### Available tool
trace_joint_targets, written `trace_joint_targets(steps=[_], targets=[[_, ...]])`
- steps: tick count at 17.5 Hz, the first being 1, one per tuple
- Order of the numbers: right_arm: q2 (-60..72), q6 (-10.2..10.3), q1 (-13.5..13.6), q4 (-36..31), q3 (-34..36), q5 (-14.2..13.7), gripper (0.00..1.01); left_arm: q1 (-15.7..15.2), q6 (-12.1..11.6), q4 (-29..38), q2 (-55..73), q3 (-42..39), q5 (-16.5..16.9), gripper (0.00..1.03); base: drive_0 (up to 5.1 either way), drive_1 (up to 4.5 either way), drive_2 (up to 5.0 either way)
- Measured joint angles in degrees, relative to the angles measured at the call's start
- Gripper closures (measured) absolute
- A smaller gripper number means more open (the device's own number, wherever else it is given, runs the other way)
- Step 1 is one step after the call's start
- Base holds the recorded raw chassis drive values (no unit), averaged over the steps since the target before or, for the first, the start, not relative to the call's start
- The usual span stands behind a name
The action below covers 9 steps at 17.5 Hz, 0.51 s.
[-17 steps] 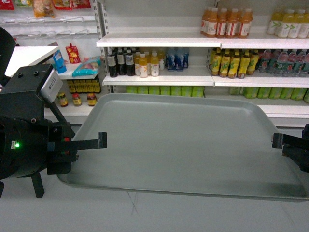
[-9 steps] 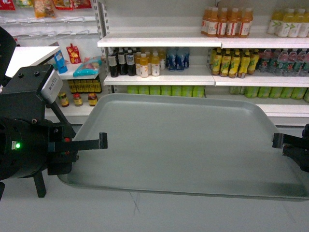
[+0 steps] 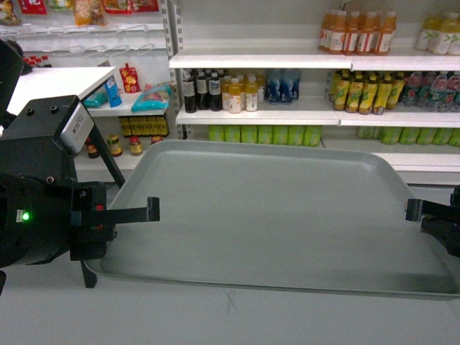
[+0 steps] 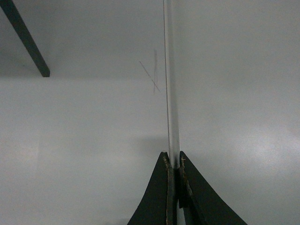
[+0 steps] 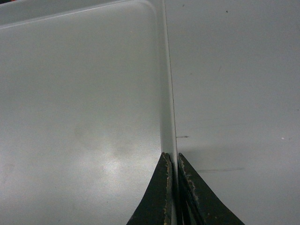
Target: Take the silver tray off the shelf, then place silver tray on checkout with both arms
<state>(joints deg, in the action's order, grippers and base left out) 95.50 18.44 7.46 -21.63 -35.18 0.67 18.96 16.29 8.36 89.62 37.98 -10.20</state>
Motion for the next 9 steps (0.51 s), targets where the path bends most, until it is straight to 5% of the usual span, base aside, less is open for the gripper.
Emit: trace_joint_targets(steps=[9], targets=[[0.0,0.0,0.0,-0.3,0.0,0.0,0.98,0.0,0.0,0.2,0.0,0.0,0.0,1.00,-4.9,2.42,2.4]])
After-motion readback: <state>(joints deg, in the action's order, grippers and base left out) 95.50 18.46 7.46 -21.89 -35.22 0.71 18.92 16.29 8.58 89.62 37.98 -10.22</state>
